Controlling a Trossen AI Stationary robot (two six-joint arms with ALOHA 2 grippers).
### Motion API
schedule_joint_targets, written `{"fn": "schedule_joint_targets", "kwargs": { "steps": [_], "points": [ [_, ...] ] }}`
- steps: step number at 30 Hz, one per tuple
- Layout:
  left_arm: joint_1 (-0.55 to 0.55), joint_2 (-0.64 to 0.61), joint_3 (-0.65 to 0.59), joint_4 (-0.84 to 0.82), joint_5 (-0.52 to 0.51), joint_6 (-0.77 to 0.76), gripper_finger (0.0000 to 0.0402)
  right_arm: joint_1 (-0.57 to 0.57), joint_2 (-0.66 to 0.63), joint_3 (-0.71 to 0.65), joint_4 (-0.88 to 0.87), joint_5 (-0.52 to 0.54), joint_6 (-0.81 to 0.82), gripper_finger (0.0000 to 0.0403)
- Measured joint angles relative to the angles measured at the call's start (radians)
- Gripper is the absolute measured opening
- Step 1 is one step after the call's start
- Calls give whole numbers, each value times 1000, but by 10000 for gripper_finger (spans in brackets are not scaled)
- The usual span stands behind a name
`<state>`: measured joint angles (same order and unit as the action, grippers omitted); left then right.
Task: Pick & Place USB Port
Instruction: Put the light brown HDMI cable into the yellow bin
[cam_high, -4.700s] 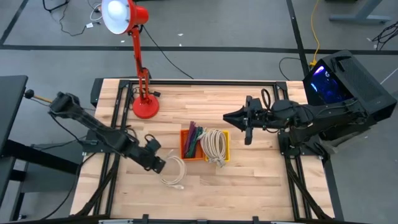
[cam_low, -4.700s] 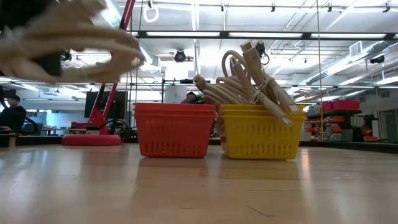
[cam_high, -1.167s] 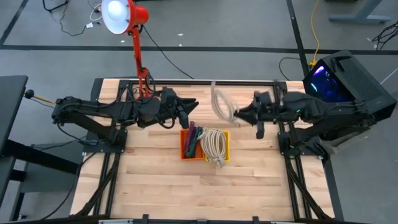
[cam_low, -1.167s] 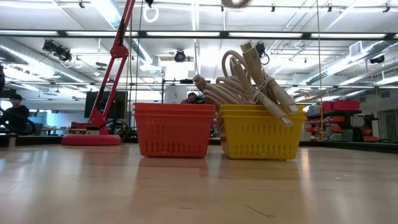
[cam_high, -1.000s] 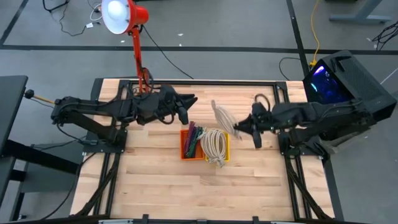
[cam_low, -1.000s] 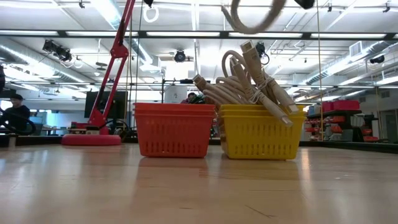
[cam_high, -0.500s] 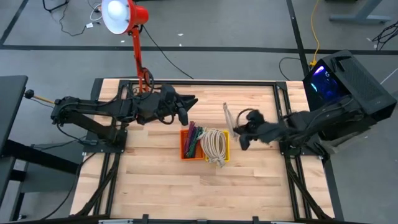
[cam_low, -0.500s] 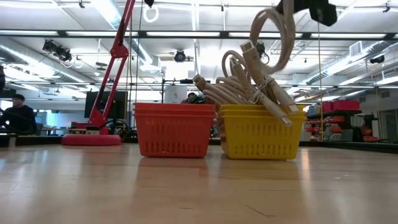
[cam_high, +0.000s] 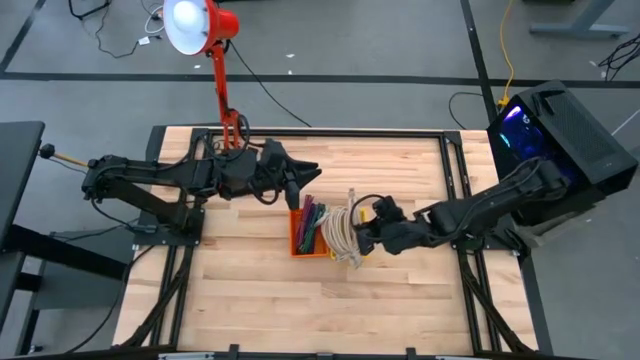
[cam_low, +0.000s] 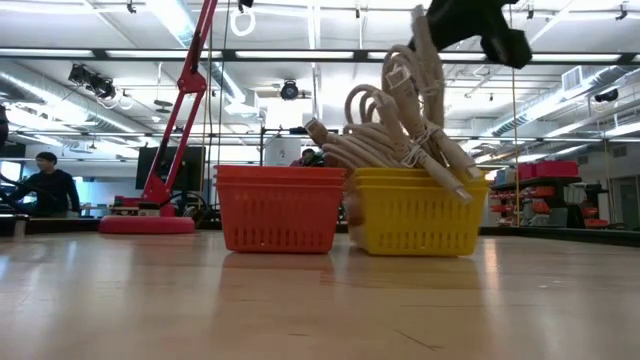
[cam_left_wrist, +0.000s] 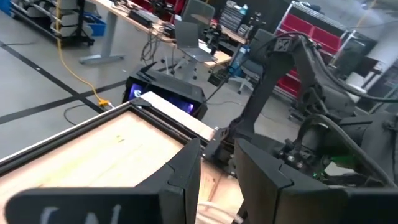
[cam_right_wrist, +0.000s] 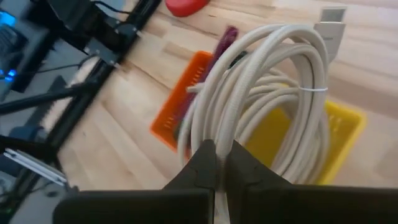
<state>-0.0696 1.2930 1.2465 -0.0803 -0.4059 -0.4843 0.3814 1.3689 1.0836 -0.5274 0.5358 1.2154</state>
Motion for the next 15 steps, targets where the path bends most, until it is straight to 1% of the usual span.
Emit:
{"fn": "schedule_joint_targets", "kwargs": {
  "steps": [4, 9, 12, 15],
  "points": [
    [0, 0, 0, 0, 20, 0, 103, 3, 49, 0, 53, -26, 11, 6],
    [0, 0, 0, -2, 44, 0, 103, 4, 106, 0, 58, -98, 6, 6],
    [0, 0, 0, -8, 45, 0, 103, 5, 116, 1, 43, -126, 6, 6],
    [0, 0, 0, -7, 45, 0, 103, 0, 115, 2, 34, -130, 7, 6]
  ]
}}
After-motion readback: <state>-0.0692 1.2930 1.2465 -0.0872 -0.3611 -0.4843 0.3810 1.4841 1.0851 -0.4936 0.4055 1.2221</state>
